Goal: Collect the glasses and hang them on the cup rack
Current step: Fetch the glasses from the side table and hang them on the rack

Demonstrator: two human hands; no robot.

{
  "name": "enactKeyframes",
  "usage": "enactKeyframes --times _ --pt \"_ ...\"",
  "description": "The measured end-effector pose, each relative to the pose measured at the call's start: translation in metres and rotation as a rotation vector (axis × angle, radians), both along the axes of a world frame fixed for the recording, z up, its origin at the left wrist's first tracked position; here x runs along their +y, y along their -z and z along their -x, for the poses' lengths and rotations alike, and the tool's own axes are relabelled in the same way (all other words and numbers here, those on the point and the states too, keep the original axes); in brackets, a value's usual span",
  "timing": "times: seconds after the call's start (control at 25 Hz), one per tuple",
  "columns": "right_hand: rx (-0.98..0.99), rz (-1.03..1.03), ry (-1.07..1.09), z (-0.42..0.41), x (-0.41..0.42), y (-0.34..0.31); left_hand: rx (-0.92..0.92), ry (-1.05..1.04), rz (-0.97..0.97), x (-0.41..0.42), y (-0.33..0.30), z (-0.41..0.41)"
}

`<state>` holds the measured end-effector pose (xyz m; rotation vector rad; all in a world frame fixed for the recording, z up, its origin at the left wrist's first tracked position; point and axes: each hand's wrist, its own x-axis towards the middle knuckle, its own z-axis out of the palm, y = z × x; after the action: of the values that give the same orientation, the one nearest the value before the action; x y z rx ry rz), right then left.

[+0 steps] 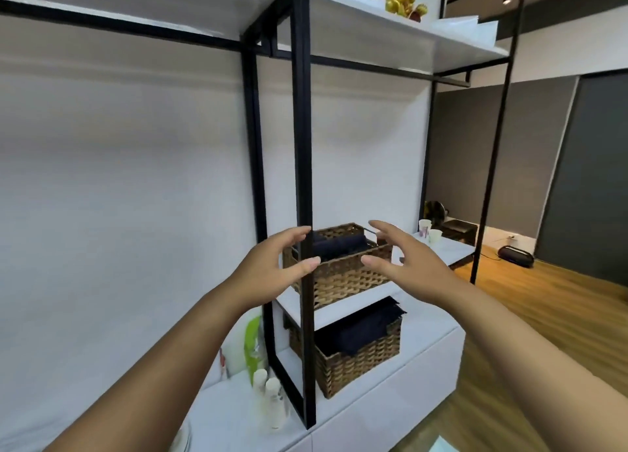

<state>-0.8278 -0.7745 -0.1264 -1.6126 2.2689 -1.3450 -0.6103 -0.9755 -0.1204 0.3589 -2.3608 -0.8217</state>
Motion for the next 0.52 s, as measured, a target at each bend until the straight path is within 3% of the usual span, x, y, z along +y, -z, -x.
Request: enactKeyframes --times 0.52 --pt "0.070 -0.022 0.440 0.191 0.169 0.000 -0.016 0.352 0.021 0.124 -0.008 0.297"
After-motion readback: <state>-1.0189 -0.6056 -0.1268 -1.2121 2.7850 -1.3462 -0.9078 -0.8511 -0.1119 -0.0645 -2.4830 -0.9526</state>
